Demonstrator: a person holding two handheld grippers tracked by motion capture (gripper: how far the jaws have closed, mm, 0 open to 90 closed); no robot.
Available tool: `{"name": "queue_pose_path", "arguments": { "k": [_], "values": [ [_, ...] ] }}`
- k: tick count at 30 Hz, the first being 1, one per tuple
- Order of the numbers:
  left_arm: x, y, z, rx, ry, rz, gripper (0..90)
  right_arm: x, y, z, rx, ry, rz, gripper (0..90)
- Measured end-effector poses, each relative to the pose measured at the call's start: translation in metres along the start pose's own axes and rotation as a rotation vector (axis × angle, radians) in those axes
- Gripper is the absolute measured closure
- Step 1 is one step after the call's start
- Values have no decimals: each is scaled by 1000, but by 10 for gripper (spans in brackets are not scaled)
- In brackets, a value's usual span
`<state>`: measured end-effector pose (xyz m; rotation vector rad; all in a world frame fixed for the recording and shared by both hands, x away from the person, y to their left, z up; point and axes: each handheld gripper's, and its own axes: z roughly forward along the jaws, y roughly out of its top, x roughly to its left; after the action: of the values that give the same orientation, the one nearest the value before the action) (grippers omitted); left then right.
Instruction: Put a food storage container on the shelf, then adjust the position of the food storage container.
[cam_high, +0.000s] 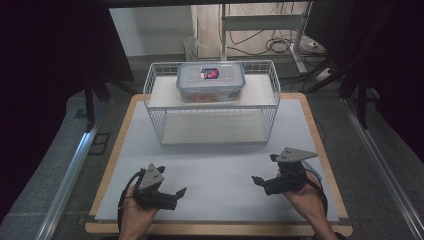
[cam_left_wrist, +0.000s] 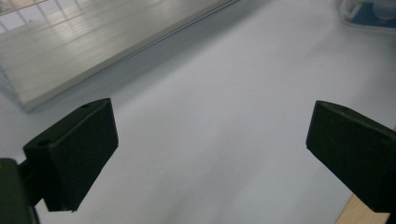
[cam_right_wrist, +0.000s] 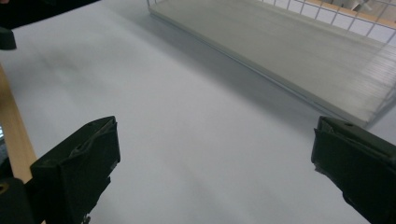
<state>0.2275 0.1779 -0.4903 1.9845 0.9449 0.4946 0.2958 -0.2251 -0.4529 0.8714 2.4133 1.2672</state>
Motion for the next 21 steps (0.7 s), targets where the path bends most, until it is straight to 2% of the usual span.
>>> {"name": "queue_pose_path", "arguments": {
  "k": [3, 5, 11, 14, 18, 21],
  "values": [
    [1, -9, -2, 10, 26, 6, 13, 3, -9, -1, 10, -20, -2, 10],
    [2, -15, -2, 28, 50, 22, 12, 6, -17, 1, 41, -37, -18, 11],
    [5, -17, -1, 15, 33, -2, 10, 7, -21, 2, 64, -45, -30, 12],
    [5, -17, -1, 16, 38, 1, 9, 6, -20, 1, 65, -45, -25, 13],
    [6, -18, -2, -11, 18, -14, 8, 2, -21, -1, 79, -80, -13, 14],
    [7, -18, -4, -21, 22, -16, 8, -3, -23, -2, 90, -98, 10, 8]
  ]
}}
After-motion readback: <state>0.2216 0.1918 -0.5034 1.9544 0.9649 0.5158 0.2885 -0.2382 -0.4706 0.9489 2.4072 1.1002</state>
